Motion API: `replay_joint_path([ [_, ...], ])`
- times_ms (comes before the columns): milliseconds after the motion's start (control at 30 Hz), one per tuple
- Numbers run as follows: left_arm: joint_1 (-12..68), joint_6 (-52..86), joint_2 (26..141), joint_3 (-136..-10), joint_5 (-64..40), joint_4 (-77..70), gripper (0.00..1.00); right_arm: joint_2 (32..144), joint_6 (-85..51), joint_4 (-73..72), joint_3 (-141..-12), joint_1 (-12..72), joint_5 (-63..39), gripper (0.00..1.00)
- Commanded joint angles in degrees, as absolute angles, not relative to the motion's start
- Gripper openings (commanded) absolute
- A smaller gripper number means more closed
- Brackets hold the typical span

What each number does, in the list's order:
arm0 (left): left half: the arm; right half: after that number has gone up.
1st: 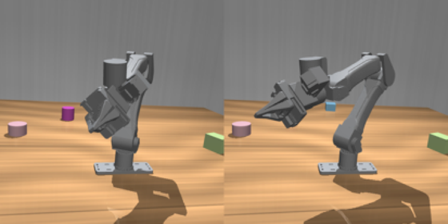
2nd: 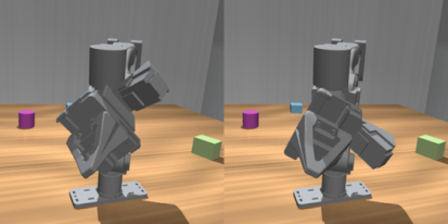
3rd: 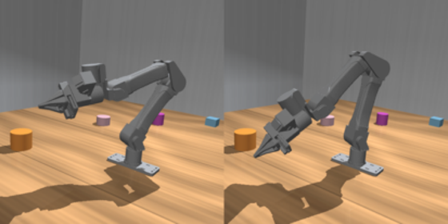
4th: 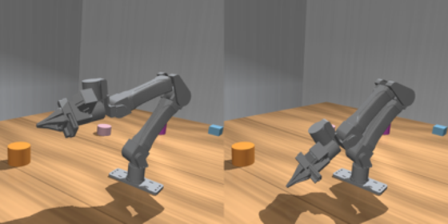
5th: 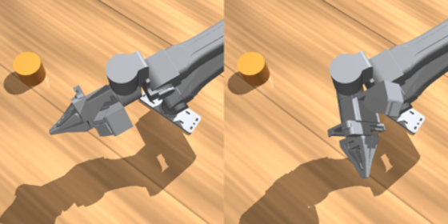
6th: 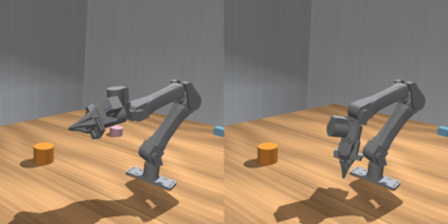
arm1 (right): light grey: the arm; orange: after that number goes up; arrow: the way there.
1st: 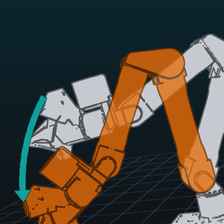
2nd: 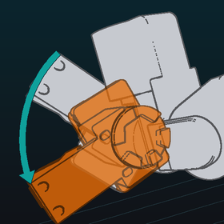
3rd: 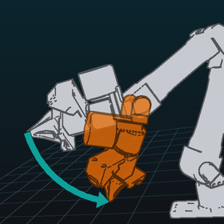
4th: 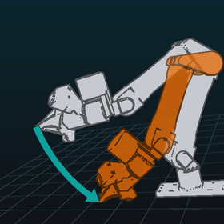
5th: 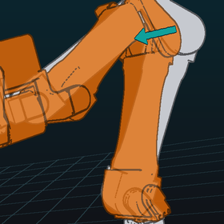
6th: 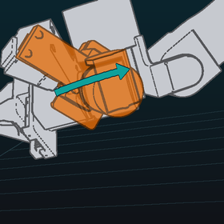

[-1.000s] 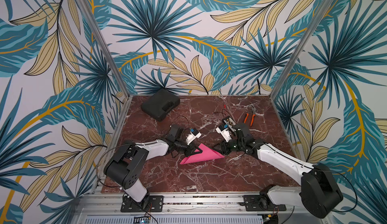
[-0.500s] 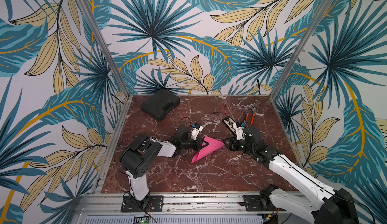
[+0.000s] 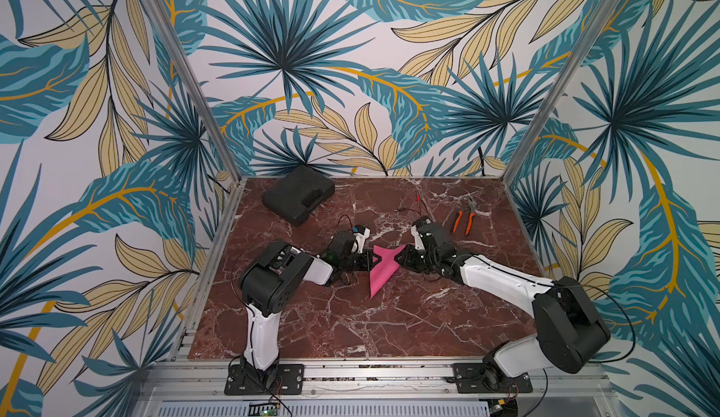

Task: Fold the square paper diagonally
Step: Fold the paper at the center of the board.

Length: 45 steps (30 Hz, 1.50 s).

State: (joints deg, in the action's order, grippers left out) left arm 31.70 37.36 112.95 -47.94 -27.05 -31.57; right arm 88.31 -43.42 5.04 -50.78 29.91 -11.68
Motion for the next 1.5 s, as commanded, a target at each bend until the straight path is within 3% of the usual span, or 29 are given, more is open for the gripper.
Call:
replay_joint_path([
  [0, 31.5, 38.1, 113.2, -47.8, -23.2, -29.8, 0.00, 93.4, -45.3, 3.7, -54.8, 31.3, -9.9, 0.20],
  [300, 31.5, 39.1, 112.9, -48.1, -21.6, -27.3, 0.00, 104.5, -46.1, 5.1, -61.7, 33.5, -8.8, 0.11],
  [733, 31.5, 39.8, 113.0, -47.8, -22.0, -27.4, 0.00, 110.5, -43.1, 10.7, -64.7, 33.6, -7.8, 0.10],
  [1467, 30.6, 43.0, 110.7, -46.4, -21.9, -26.5, 0.00, 98.4, -37.6, 13.7, -52.6, 33.0, -4.2, 0.07],
])
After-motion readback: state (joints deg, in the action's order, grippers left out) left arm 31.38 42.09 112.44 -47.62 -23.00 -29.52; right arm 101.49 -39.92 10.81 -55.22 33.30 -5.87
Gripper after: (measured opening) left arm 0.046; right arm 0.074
